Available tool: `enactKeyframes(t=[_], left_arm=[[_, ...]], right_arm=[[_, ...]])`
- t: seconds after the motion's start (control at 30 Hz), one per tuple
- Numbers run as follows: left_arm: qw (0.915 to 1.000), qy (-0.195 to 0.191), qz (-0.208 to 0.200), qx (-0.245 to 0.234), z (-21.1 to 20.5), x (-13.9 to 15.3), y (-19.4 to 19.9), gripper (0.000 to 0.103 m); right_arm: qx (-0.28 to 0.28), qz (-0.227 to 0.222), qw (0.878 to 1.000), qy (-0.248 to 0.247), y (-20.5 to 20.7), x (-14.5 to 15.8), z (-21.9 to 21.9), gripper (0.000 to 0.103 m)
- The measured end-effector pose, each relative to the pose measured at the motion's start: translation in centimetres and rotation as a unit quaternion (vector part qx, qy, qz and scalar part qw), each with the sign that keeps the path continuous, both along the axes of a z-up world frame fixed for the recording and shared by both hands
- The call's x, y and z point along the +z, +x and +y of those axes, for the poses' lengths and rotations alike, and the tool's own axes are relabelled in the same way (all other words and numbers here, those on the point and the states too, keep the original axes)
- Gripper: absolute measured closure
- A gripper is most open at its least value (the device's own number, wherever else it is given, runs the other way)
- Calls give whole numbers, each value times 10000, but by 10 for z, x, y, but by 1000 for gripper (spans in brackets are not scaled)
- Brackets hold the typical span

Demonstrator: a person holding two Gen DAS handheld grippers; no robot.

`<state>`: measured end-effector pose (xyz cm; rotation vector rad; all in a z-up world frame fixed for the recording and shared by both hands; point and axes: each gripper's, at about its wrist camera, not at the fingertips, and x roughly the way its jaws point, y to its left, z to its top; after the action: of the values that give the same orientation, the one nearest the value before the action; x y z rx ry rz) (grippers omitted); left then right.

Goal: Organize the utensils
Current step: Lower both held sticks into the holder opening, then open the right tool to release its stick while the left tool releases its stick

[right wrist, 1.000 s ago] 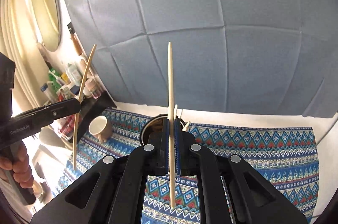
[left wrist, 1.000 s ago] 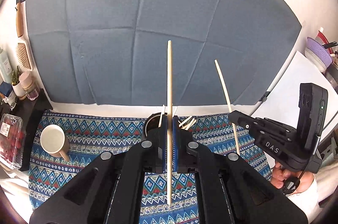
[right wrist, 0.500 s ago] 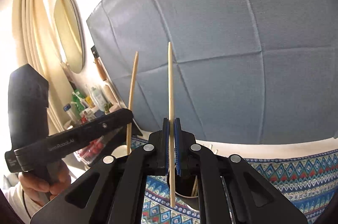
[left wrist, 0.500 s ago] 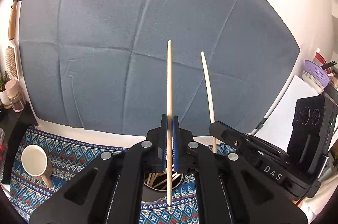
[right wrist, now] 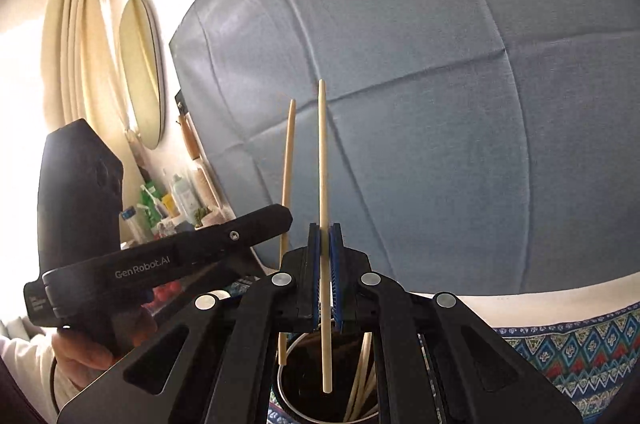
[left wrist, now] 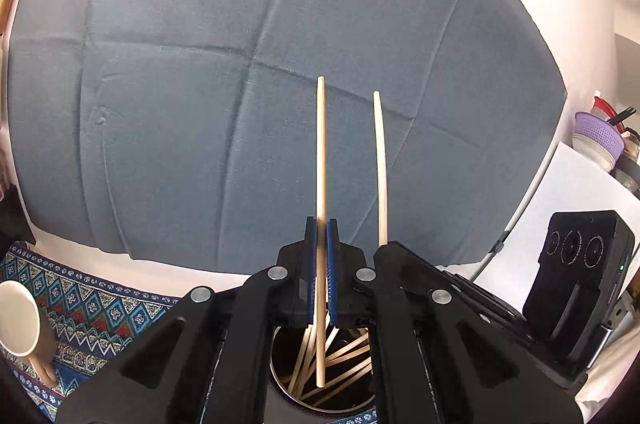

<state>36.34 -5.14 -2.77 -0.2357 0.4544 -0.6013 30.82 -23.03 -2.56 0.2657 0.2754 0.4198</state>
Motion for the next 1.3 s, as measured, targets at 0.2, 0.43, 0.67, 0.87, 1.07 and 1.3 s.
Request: enactKeyframes(t=[0.2, 0.43, 0.67, 0.87, 1.07, 1.3], left_arm=[[9999, 98, -47, -89, -10, -26, -4, 98], [9997, 219, -8, -98, -13, -40, -10, 98], [9995, 294, 94, 12, -7, -45, -21, 98], [9991, 401, 106, 91, -3, -46, -29, 98], [9990, 342, 108, 262, 10, -33, -39, 78], [9967, 448, 101, 667, 30, -8, -49, 36]], right_arm=[[-119, 23, 9995, -303, 1, -13, 2, 98], [-203, 24, 9992, -331, -3, -17, -4, 98], [-211, 102, 9994, -248, -4, -19, -9, 98], [-259, 179, 9989, -335, -10, -21, -13, 94], [-366, 143, 9982, -449, -20, -15, -14, 75], [-717, -61, 9958, -565, -38, 13, -13, 37]])
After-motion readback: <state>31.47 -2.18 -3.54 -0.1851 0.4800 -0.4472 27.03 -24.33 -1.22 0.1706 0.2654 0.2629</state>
